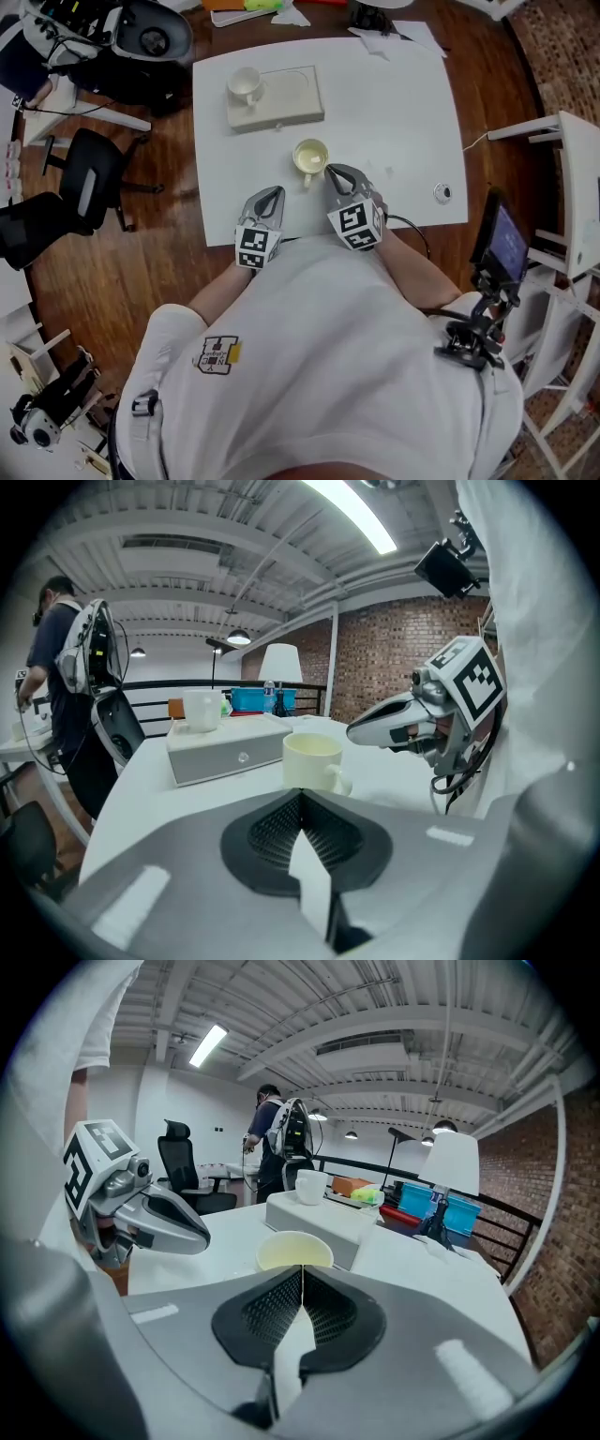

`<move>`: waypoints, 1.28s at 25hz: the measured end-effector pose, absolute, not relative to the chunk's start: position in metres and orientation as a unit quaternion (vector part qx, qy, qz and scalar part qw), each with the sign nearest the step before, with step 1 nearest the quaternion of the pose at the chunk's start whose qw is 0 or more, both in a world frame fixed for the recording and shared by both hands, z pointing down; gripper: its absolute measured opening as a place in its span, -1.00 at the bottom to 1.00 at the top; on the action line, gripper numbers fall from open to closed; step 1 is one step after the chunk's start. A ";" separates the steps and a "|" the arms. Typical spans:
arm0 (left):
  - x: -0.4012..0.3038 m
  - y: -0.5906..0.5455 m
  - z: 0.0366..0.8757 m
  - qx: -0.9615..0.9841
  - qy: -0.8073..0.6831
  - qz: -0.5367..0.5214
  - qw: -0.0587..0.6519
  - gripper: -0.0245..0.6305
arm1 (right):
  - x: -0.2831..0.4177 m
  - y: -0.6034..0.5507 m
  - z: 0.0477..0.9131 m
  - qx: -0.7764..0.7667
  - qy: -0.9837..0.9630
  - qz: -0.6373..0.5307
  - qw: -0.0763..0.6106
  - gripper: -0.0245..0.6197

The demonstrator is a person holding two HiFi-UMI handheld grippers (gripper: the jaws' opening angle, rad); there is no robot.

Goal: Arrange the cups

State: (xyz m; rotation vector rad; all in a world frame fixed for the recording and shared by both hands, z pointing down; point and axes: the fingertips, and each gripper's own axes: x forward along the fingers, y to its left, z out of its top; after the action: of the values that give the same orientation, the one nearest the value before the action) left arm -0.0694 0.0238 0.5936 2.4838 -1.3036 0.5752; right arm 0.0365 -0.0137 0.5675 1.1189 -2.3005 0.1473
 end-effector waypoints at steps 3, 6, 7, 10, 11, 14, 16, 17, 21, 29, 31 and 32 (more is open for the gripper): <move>-0.056 0.023 0.589 0.867 -0.439 0.198 0.130 -0.93 | 0.038 -0.017 0.566 0.421 -0.860 0.055 0.282 -0.91; -0.037 0.026 0.590 0.880 -0.414 0.202 0.116 -0.84 | 0.041 -0.022 0.567 0.419 -0.861 0.057 0.283 -0.90; -0.029 0.027 0.592 0.885 -0.402 0.209 0.111 -0.81 | 0.043 -0.024 0.568 0.416 -0.862 0.059 0.283 -0.89; -0.012 0.029 0.602 0.887 -0.385 0.238 0.097 -0.62 | 0.051 -0.037 0.570 0.400 -0.870 0.072 0.279 -0.81; -0.009 0.028 0.607 0.883 -0.388 0.246 0.097 -0.57 | 0.054 -0.041 0.571 0.389 -0.875 0.078 0.276 -0.77; -0.005 0.023 0.621 0.867 -0.410 0.263 0.106 -0.49 | 0.056 -0.046 0.578 0.329 -0.900 0.090 0.270 -0.54; -0.001 0.019 0.628 0.857 -0.424 0.272 0.109 -0.49 | 0.056 -0.043 0.586 0.278 -0.916 0.077 0.278 -0.46; 0.001 0.016 0.629 0.853 -0.431 0.274 0.109 -0.49 | 0.055 -0.041 0.592 0.251 -0.921 0.066 0.289 -0.39; 0.006 0.007 0.629 0.834 -0.462 0.280 0.107 -0.49 | 0.049 -0.030 0.622 0.148 -0.927 0.025 0.345 0.04; 0.005 0.003 0.629 0.830 -0.459 0.307 0.079 -0.75 | 0.021 -0.041 0.642 0.061 -0.929 -0.028 0.365 0.18; 0.005 0.004 0.628 0.833 -0.451 0.312 0.077 -0.75 | 0.019 -0.037 0.642 0.061 -0.929 -0.027 0.363 0.12; 0.004 0.005 0.627 0.834 -0.448 0.313 0.075 -0.76 | 0.019 -0.035 0.642 0.068 -0.930 -0.023 0.361 0.10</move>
State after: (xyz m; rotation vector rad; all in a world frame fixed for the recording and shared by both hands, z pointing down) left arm 0.0044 0.0053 0.6267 2.5031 -1.3432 0.9395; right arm 0.0195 -0.0349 0.6422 0.1744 -2.3956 -0.0604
